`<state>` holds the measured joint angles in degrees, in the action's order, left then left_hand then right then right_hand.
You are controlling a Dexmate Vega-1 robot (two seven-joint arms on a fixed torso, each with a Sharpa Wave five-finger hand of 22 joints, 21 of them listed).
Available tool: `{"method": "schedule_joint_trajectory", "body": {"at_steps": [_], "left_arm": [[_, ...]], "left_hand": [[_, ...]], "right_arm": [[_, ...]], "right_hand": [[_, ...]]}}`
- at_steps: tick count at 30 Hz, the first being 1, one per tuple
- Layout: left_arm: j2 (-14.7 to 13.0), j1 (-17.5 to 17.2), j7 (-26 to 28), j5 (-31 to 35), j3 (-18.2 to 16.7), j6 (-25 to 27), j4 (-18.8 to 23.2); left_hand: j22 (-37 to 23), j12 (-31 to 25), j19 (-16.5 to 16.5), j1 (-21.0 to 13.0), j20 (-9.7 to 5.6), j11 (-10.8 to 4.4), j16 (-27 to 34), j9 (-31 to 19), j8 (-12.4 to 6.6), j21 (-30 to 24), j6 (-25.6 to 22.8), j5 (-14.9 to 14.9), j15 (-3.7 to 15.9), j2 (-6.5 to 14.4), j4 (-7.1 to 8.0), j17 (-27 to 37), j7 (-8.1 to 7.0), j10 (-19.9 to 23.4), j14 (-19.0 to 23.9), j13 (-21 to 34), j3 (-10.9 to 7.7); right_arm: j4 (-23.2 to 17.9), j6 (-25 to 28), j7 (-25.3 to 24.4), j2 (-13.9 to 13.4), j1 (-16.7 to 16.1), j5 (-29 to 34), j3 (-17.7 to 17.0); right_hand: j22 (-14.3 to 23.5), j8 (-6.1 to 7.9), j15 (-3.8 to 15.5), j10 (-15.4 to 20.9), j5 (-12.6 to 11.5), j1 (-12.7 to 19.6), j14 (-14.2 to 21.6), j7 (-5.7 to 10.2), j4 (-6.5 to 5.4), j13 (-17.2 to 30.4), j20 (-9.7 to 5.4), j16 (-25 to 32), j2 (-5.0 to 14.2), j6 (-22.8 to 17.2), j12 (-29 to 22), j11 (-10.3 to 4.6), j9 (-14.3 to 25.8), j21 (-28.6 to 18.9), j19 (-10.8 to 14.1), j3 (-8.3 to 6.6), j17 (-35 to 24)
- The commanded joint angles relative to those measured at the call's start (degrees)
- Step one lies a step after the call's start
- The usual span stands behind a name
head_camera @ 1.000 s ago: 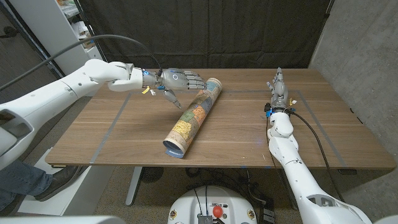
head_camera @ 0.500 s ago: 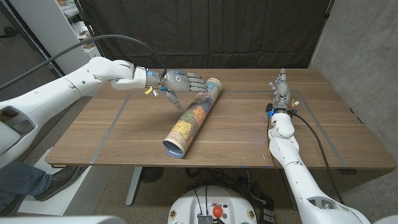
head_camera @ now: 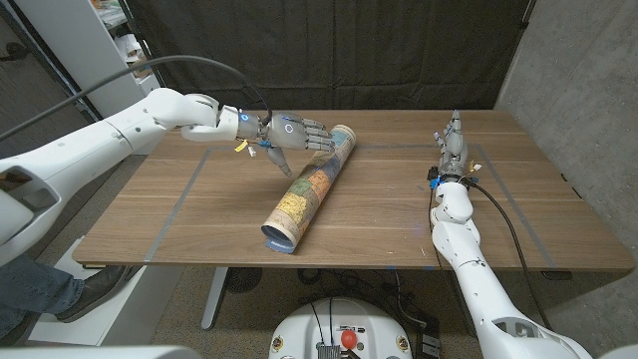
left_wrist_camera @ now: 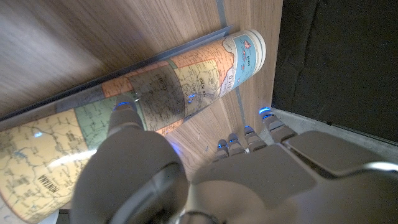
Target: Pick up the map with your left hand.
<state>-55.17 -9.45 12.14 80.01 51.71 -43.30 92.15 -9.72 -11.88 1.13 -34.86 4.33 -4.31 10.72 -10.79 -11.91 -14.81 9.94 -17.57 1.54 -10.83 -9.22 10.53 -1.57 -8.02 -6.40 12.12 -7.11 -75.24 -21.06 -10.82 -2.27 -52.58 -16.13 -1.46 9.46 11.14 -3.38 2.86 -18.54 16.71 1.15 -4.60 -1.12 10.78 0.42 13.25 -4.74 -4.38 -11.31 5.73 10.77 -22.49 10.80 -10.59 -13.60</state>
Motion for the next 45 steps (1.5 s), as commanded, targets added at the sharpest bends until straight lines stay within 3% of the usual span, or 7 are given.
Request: {"method": "schedule_joint_trajectory", "body": {"at_steps": [1, 25, 45], "left_arm": [[-0.5, 0.7, -0.4, 3.1, 1.0, 0.4, 1.4], [1.3, 3.3, 2.9, 7.0, 5.3, -1.2, -1.1], [2.6, 3.8, 1.4, 5.8, 7.6, -1.8, -3.4]], "left_hand": [[-0.3, -0.4, -0.3, -0.9, 0.16, -0.32, 0.4, -0.3, -0.64, 0.2, 4.0, 0.1, 0.07, 0.0, 0.0, 0.2, -0.4, 0.3, 0.1, 0.2, 0.72], [-0.3, -0.5, -0.8, -2.6, 0.78, -0.15, 0.5, -0.3, -0.82, 1.1, 3.8, -0.1, -0.21, 0.4, -0.01, 0.2, -0.29, 0.8, 0.6, 0.2, 2.49], [-0.4, -0.1, 0.2, -4.4, 0.99, 0.34, 0.0, -0.3, -0.33, 2.4, 5.2, -0.3, -0.78, 1.1, 0.15, 0.2, 0.02, -0.5, -0.6, 0.2, 3.72]], "right_arm": [[0.7, -0.8, 0.5, 0.4, 0.1, -0.9, -0.6], [-1.4, -2.1, -1.4, 0.0, -1.7, 0.6, 0.1], [-0.3, -3.6, -2.2, -0.2, -2.2, 0.8, 0.6]], "right_hand": [[0.2, -0.02, -0.12, -0.2, -0.5, 0.3, 0.2, -0.27, -0.09, 0.1, 0.11, -0.2, 0.23, 0.2, 0.0, 0.34, 0.2, 0.1, 0.4, 0.27, 0.0], [0.2, 0.05, 0.03, 0.1, -0.5, 0.2, 0.5, -0.3, -0.04, 0.1, 0.19, -0.1, 0.14, 0.1, -0.1, 0.33, 0.2, 0.6, 0.7, 0.51, 0.0], [0.2, 0.13, 0.1, 0.5, -0.6, 0.1, 1.0, -0.22, 0.0, 0.2, 0.29, 0.0, 0.16, 0.0, -0.2, 0.32, 0.2, 1.0, 1.0, 0.69, 0.0]]}}
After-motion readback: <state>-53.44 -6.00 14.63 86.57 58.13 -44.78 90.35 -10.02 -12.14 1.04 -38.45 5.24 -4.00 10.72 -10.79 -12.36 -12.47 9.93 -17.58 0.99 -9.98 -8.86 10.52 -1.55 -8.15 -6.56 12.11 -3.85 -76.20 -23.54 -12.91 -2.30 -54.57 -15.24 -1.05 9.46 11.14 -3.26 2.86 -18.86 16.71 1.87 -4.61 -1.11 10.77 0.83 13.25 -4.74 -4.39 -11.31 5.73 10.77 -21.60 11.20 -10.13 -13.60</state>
